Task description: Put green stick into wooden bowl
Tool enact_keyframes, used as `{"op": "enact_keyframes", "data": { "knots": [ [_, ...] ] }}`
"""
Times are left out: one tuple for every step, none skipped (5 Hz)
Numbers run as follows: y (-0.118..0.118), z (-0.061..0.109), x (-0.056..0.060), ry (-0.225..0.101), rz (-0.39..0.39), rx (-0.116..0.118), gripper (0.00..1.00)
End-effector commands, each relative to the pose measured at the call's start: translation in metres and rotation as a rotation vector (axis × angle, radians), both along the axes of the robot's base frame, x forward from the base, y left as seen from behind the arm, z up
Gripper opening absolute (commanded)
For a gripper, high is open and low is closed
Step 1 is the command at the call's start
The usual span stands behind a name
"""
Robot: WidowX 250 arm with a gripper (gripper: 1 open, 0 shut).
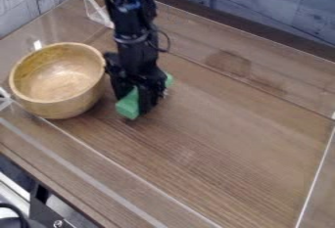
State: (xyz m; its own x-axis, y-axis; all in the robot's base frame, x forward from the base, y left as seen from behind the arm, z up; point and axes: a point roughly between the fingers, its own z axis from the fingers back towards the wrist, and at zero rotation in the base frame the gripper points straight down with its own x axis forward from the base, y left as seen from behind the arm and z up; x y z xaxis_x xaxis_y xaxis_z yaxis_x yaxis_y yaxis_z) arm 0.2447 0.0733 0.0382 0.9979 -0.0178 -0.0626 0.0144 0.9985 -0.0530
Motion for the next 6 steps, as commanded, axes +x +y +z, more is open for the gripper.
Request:
{"op": "enact_keyframes", "data": {
  "knots": [
    [0.013,0.032,0.000,-0.055,0.016,0.009,0.00],
    [0.032,0.054,0.001,-0.067,0.051,0.011,0.00],
    [0.053,0.064,0.002,-0.066,0.076,0.017,0.00],
    [0.059,0.062,-0.002,-0.056,0.118,0.024,0.00],
    [0.059,0.061,-0.004,-0.047,0.153,0.027,0.00],
    [0.057,0.058,-0.004,-0.035,0.180,0.030,0.00]
  ]
}}
